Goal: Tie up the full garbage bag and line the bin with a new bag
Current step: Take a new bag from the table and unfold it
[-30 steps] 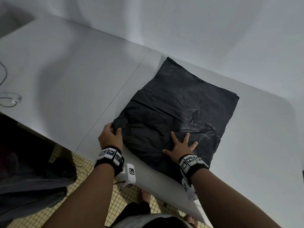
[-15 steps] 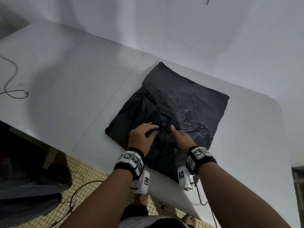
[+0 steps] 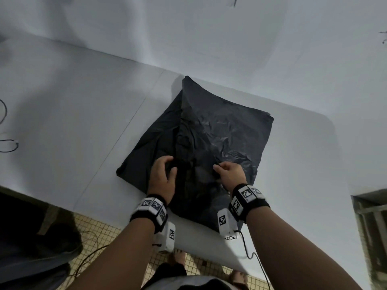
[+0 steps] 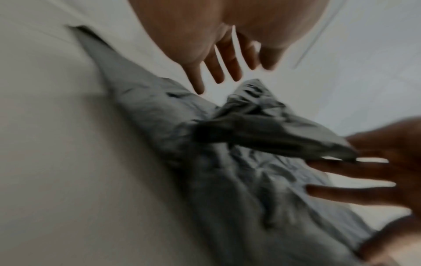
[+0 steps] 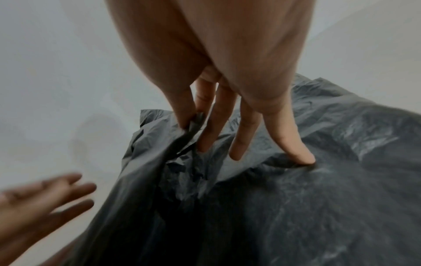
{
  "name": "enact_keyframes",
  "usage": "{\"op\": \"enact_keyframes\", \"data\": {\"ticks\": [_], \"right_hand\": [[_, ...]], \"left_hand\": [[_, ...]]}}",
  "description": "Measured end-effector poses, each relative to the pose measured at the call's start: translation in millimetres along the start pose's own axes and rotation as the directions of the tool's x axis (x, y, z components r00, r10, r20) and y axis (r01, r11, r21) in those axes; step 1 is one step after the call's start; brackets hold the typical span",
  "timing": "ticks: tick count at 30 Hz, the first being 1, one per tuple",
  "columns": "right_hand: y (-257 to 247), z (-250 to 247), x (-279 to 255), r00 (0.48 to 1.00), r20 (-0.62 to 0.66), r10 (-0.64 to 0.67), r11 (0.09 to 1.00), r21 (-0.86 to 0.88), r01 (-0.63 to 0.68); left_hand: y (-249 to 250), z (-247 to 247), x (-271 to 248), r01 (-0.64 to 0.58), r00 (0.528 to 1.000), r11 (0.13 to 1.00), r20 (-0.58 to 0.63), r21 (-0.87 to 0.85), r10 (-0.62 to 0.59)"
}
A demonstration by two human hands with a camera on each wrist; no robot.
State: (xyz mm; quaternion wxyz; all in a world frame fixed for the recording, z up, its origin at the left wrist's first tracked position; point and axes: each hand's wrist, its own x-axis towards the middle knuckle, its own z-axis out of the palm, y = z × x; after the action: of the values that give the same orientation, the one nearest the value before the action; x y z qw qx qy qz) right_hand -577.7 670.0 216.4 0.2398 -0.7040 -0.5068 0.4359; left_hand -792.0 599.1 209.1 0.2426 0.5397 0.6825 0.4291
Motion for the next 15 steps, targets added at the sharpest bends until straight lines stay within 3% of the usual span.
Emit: {"op": "enact_keyframes", "data": {"ticks": [1,3,5,7,9,15], "right_hand": [[3.0,-3.9,0.8,1.0,-0.027,0.006,1.0,-0.014,-0.007],[8.4,-13.2,1.4,0.997,-0.065,0.029,0.999,-0.025,-0.031],[12.3,-25.7,0.5,0.995,-0.091,0.043,0.997,-0.065,-0.049],[18.2,-42.0,-1.2,0.99,-0.133,0.054,0.988,-0.135,-0.072],[28.6,-58.0,-0.2,0.973,-0.202,0.108,0.987,-0.097,-0.13],[66.0,-100.9,-15.4,0.885,-0.194,0.423,0.868,0.367,-0.334]], "left_hand": [[-11.2,-2.0,1.4,0.043,0.988,0.99,0.143,0.137,-0.063],[-29.6,-2.2,1.5,-0.052,0.874,0.877,0.446,0.477,-0.191],[-41.5,0.2,3.3,-0.19,0.786,0.774,0.566,0.605,-0.25],[-42.5,1.2,5.8,-0.198,0.773,0.758,0.574,0.622,-0.27],[-43.3,1.6,6.3,-0.199,0.771,0.735,0.566,0.649,-0.291],[-39.3,3.1,1.9,-0.185,0.74,0.668,0.549,0.721,-0.387]]}}
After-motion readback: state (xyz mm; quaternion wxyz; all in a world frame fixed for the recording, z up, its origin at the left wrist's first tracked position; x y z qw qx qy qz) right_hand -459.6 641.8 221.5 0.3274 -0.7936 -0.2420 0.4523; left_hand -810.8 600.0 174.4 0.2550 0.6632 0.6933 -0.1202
